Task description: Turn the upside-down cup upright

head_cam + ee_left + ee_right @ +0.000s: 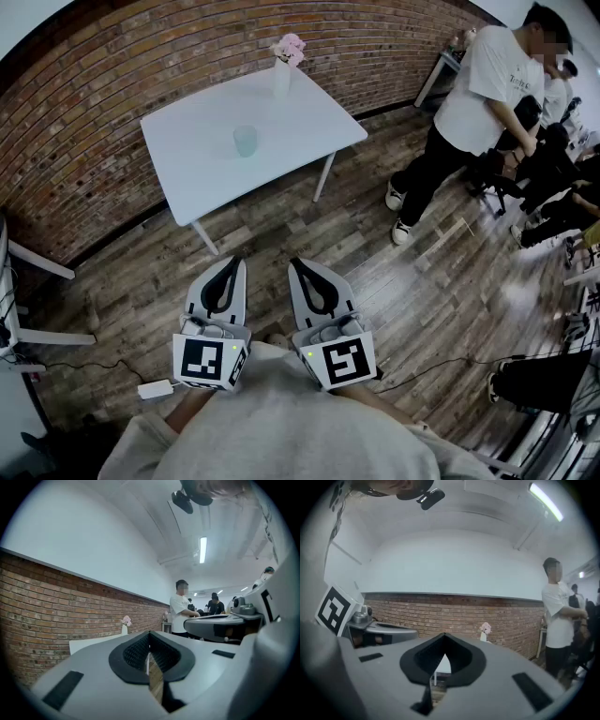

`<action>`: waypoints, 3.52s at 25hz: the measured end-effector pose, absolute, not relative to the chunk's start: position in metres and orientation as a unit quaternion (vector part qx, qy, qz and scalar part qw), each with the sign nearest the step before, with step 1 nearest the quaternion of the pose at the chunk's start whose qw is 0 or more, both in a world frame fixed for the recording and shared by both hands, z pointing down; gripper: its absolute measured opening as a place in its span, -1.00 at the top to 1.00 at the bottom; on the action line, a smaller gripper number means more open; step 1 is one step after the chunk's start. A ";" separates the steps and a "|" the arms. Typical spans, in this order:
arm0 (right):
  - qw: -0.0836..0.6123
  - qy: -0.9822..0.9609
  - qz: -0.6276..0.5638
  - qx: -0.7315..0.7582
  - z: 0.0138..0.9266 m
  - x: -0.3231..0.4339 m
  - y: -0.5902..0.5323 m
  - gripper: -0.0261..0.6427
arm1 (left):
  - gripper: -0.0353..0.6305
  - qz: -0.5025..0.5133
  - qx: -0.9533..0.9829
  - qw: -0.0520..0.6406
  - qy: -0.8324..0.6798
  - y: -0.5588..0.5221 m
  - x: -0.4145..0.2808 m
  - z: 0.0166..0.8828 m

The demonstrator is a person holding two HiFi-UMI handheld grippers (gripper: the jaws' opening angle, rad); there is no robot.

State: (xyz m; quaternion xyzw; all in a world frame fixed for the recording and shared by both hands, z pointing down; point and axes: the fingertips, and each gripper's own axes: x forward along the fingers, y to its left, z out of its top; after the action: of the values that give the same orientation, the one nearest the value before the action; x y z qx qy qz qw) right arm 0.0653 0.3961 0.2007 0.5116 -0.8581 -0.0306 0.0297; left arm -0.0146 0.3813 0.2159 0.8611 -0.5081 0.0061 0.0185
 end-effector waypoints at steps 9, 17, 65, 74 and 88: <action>0.035 -0.862 -0.029 0.505 0.204 0.076 0.389 0.90 | 0.87 0.007 0.861 0.027 -0.508 0.374 0.002 0.219; 0.028 -0.867 -0.026 0.497 0.209 0.083 0.386 0.90 | 0.87 0.015 0.857 0.021 -0.515 0.373 0.005 0.224; 0.043 -0.846 -0.005 0.531 0.215 0.019 0.120 0.90 | 0.87 0.015 0.874 0.041 -0.484 0.098 -0.066 0.226; 0.056 -0.823 0.005 0.566 0.219 0.003 0.042 0.90 | 0.87 0.020 0.891 0.049 -0.451 0.015 -0.085 0.229; 0.070 -0.809 0.018 0.583 0.229 -0.003 0.004 0.90 | 0.87 0.026 0.900 0.062 -0.431 -0.026 -0.090 0.243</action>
State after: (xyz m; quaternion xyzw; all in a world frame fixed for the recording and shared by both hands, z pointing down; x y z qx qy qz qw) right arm -0.0029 0.0037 0.2288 0.5832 -0.8091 0.0180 0.0703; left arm -0.0898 -0.0260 0.2426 0.8998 -0.4312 0.0262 0.0617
